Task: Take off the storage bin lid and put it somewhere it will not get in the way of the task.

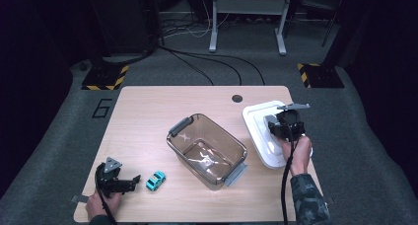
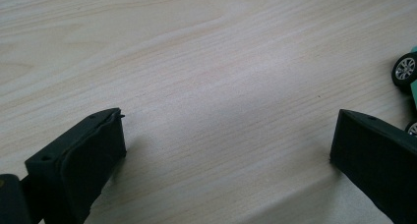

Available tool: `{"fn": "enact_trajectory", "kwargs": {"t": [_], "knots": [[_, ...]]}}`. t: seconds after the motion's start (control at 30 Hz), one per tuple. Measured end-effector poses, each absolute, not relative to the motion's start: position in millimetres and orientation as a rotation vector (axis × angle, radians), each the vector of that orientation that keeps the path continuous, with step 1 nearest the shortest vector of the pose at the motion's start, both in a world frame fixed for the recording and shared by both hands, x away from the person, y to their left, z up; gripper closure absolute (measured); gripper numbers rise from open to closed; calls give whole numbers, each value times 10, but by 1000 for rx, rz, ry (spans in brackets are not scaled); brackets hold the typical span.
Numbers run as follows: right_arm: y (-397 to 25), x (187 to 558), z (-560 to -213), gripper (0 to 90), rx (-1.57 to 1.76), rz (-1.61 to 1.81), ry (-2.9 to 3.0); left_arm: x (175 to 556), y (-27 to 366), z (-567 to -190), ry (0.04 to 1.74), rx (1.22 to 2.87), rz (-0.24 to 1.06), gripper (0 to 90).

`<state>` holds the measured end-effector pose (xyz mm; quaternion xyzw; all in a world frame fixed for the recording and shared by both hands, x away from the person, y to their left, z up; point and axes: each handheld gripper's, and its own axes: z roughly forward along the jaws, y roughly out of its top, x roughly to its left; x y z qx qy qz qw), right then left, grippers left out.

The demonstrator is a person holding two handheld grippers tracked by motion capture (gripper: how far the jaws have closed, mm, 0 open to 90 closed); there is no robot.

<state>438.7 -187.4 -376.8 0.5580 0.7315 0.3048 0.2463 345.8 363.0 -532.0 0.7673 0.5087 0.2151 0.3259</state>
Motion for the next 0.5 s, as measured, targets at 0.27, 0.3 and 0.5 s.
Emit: {"fn": "enact_trajectory", "kwargs": {"t": [0.27, 0.3, 0.5], "knots": [[-1937, 4443, -3979, 665, 1572, 800, 1981, 3458, 3630, -5320, 1333, 2011, 564, 0], [-1943, 4451, -4019, 665, 1579, 796, 1976, 3458, 3629, -5323, 1332, 2008, 565, 0], [-1967, 4497, -4203, 665, 1615, 777, 1977, 3458, 3629, -5323, 1332, 2008, 565, 0]]}}
